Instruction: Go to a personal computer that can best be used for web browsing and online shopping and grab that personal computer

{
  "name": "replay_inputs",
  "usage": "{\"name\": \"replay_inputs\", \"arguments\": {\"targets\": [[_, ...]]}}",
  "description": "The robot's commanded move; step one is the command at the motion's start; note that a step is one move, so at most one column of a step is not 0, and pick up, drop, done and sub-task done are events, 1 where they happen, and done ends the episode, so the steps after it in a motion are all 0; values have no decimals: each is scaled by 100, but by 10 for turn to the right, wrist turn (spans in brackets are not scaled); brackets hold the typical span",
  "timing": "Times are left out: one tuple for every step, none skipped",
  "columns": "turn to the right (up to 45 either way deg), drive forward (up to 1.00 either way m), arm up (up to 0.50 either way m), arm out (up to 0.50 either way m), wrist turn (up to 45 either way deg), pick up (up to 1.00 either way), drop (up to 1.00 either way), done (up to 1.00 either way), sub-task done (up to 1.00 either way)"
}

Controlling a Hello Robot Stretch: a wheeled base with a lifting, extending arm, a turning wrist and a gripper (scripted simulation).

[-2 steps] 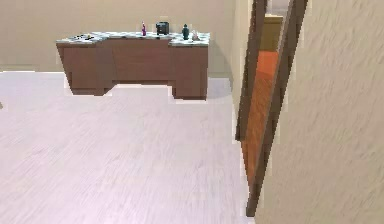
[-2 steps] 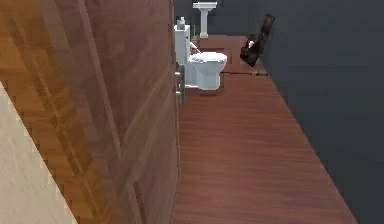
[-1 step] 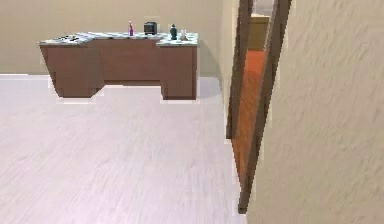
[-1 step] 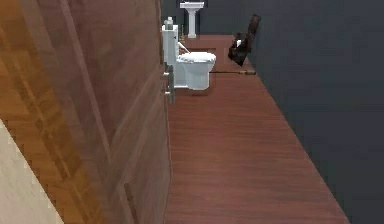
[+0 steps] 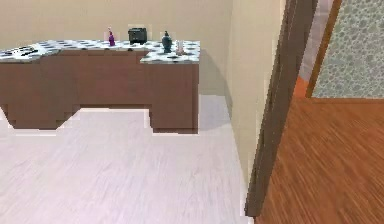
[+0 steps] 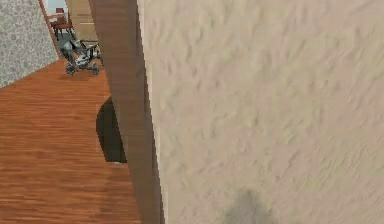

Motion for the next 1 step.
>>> {"name": "replay_inputs", "arguments": {"targets": [[90,0,0,0,0,0,0,0,0]]}}
